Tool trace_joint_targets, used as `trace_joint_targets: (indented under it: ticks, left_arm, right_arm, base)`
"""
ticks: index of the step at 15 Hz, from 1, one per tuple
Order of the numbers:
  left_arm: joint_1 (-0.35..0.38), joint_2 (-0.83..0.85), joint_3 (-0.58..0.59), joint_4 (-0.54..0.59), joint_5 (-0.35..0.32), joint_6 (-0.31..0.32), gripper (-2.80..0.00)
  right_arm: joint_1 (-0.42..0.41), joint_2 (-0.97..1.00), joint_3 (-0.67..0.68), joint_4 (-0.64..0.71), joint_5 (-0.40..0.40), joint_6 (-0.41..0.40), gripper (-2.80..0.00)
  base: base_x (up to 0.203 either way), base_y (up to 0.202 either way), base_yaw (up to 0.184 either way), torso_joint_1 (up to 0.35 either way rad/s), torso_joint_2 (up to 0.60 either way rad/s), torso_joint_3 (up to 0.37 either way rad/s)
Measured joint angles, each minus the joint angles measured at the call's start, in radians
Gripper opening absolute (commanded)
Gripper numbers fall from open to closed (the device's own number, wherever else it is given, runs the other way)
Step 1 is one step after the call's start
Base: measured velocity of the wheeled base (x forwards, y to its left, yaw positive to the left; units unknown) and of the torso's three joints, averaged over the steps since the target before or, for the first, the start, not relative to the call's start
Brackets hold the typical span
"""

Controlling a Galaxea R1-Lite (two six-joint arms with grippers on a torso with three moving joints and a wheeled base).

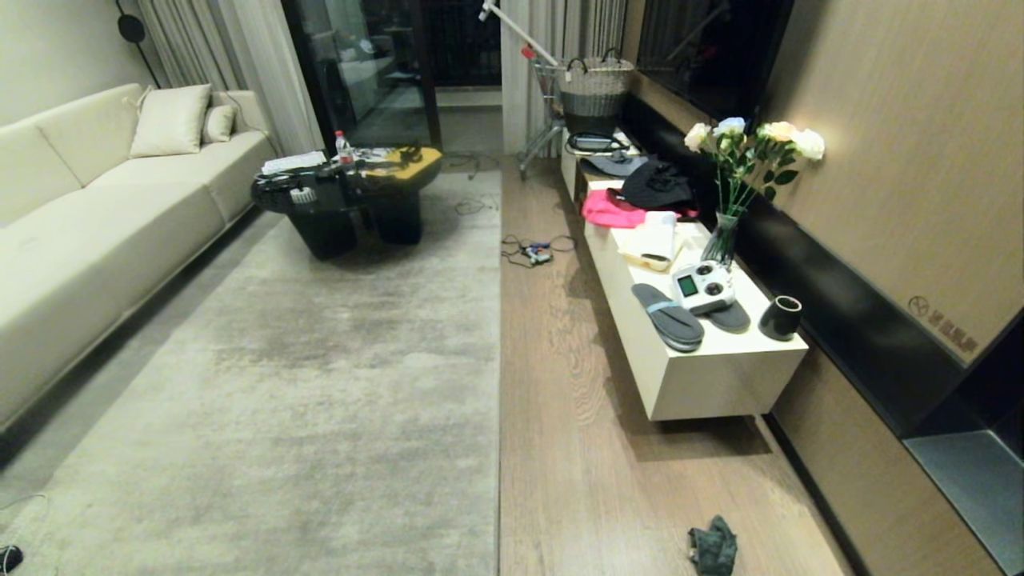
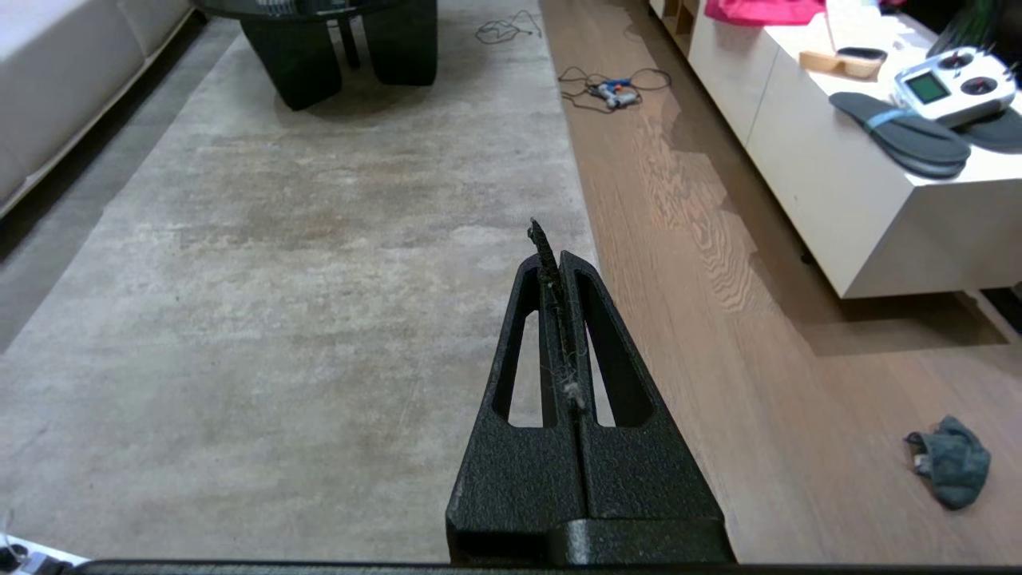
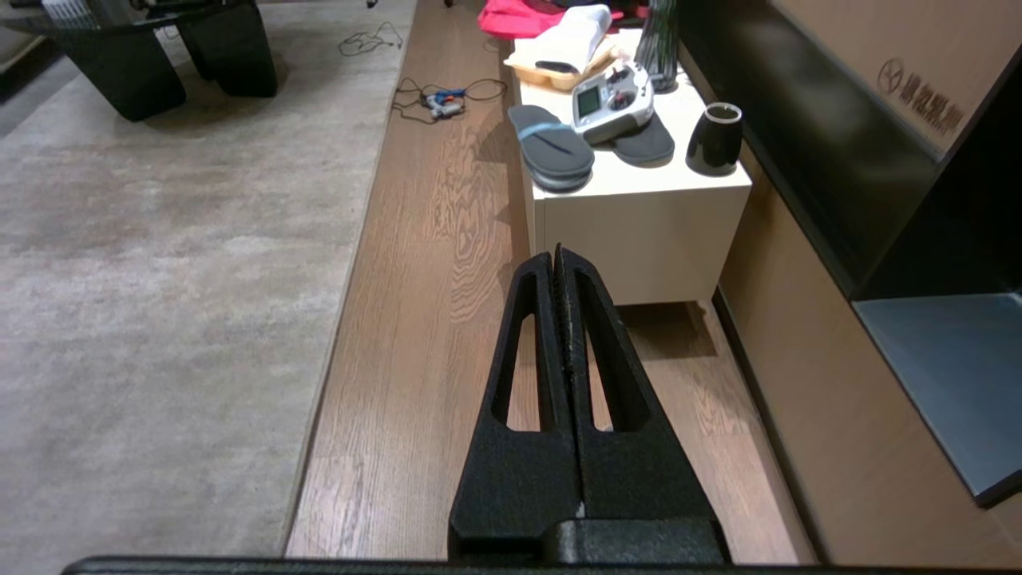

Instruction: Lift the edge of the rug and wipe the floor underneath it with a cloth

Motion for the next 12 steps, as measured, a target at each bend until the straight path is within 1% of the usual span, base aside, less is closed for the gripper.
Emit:
trace_joint_targets:
  ticks: [8,12]
  left_arm:
    - [0.000,0.000,0.000,-0.001,0.000,0.000,-2.80]
    - [0.000,0.000,0.000,0.000,0.000,0.000,-2.80]
  right_arm:
    - [0.000,0.000,0.000,0.001,0.000,0.000,-2.80]
    - [0.000,0.000,0.000,0.001,0.000,0.000,-2.80]
  base:
    - [0.000,0.000,0.000,0.208,-0.57,-0.365]
    - [0.000,0.000,0.000,0.185,-0.45,-0.274]
